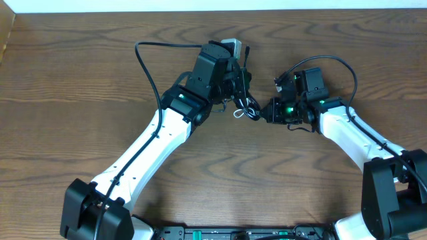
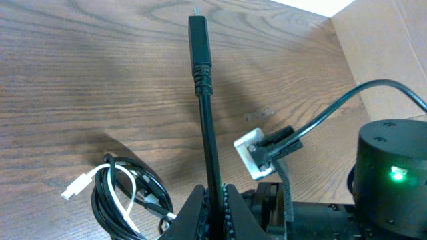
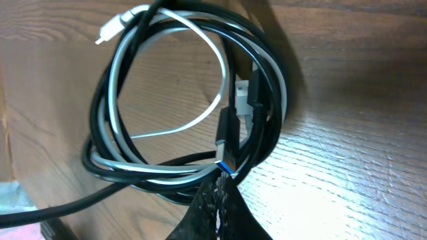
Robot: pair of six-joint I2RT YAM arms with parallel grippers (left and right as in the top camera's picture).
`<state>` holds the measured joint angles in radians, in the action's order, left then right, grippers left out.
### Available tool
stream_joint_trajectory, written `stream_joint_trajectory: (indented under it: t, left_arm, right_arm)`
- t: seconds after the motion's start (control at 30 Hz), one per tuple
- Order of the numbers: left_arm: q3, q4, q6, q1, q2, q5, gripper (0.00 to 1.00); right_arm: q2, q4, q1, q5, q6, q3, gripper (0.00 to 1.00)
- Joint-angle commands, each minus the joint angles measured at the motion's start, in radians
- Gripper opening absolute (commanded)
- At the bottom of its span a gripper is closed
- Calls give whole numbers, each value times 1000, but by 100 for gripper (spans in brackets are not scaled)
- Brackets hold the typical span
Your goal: Untangle cables
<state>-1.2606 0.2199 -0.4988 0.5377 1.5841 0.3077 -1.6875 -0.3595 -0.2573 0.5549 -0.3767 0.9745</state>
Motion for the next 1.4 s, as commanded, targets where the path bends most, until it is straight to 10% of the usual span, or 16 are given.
stream_joint_trajectory:
  t: [0.0, 0.8, 1.37]
  left_arm:
    - [-2, -16, -24, -5, -3, -13, 8]
    - [-2, -92, -132, -4, -4, 150, 8]
    - [-2, -182, -169, -5, -4, 26, 8]
  right_arm:
    - [-2, 4, -18, -14, 11, 5, 1]
    - [-199, 456, -49, -10, -166, 5, 1]
    - [-208, 363, -44, -2, -150, 5, 8]
